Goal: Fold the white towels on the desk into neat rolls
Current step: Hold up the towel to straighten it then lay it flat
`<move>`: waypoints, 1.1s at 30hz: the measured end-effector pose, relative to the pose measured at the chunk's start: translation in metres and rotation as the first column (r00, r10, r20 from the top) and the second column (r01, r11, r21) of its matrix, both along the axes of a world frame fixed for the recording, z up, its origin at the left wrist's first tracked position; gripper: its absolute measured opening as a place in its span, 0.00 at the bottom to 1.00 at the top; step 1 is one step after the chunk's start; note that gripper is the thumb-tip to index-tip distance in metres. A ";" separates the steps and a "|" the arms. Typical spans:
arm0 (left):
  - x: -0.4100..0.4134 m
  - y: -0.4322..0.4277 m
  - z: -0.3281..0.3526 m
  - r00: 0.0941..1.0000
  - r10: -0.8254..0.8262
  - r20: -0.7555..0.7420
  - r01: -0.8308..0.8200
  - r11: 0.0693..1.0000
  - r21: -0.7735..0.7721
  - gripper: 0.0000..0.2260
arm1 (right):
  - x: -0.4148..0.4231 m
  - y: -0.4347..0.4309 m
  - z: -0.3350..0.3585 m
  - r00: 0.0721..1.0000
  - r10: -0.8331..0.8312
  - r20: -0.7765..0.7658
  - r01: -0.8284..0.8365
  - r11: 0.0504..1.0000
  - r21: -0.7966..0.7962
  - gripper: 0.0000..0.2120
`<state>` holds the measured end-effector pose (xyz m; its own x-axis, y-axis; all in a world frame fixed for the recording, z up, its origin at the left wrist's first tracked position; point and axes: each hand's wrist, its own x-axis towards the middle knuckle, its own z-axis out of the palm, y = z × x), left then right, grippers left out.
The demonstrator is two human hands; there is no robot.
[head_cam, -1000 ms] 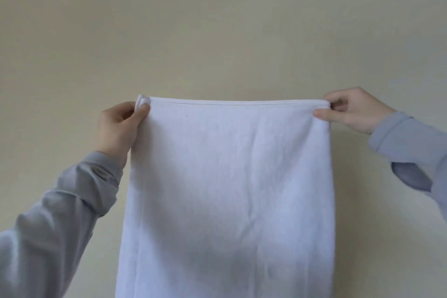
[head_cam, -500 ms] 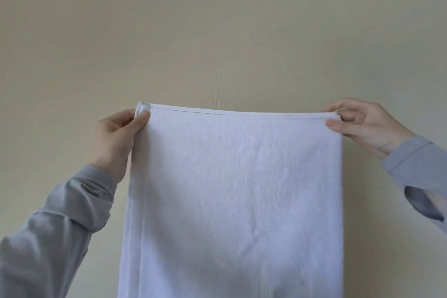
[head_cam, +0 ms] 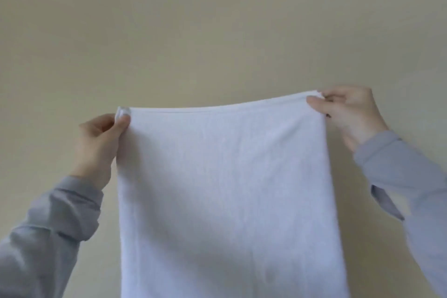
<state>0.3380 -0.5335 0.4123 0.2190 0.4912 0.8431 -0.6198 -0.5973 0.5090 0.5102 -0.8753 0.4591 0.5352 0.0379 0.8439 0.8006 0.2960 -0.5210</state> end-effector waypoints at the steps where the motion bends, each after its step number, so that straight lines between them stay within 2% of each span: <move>1: -0.010 0.006 0.000 0.998 -0.041 0.044 0.041 0.999 -0.004 0.21 | -0.003 -0.006 0.006 0.995 -0.002 0.096 -0.004 0.998 0.057 0.08; 3: -0.024 0.012 0.000 0.996 -0.052 0.072 0.054 0.998 -0.021 0.18 | 0.000 -0.010 0.005 0.977 -0.018 0.215 -0.002 0.996 0.090 0.06; 4: -0.023 0.012 -0.002 1.000 -0.010 0.030 0.011 0.999 -0.031 0.17 | 0.004 -0.005 -0.004 0.980 -0.044 0.192 0.036 0.998 0.044 0.07; 6: -0.013 0.001 -0.013 0.991 0.113 -0.069 -0.117 0.991 -0.067 0.18 | 0.018 0.015 -0.032 0.992 -0.121 0.028 0.123 0.989 -0.085 0.12; 7: -0.010 -0.003 -0.017 0.989 0.125 -0.075 -0.132 0.987 -0.088 0.18 | 0.021 0.020 -0.040 0.990 -0.139 -0.003 0.138 0.987 -0.087 0.14; 12: -0.025 -0.007 0.003 1.000 0.017 0.015 -0.016 0.999 -0.038 0.23 | 0.025 0.010 -0.019 0.995 -0.091 0.038 0.091 0.996 -0.006 0.10; 15: -0.027 -0.007 0.008 1.000 -0.005 0.002 0.005 1.000 -0.018 0.17 | 0.025 0.014 -0.023 0.991 -0.125 0.052 0.129 0.988 -0.083 0.09; 17: -0.028 -0.006 0.005 1.000 -0.027 -0.014 0.027 1.000 -0.010 0.15 | 0.021 0.015 -0.025 0.991 -0.121 0.048 0.125 0.989 -0.076 0.09; 20: -0.037 -0.009 0.004 0.999 -0.044 -0.016 0.044 0.999 0.012 0.09 | 0.015 0.007 -0.019 0.996 -0.084 0.037 0.083 0.996 0.040 0.09; 23: -0.038 -0.013 0.001 0.998 -0.056 0.007 0.056 0.998 0.040 0.10 | 0.016 0.004 -0.024 0.998 -0.049 0.048 0.041 0.987 0.158 0.08; 27: -0.021 -0.009 -0.028 1.000 -0.024 -0.017 0.023 0.999 -0.050 0.13 | 0.020 0.017 -0.047 0.997 -0.069 0.019 0.067 0.995 0.080 0.13; 30: -0.017 -0.005 -0.033 0.999 -0.032 -0.027 0.031 0.998 -0.060 0.16 | 0.027 0.015 -0.052 0.997 -0.077 0.010 0.077 0.996 0.045 0.12; 33: -0.014 -0.006 -0.030 0.998 -0.028 -0.057 0.025 0.998 -0.050 0.15 | 0.030 0.009 -0.056 0.996 -0.085 -0.008 0.085 0.996 -0.005 0.11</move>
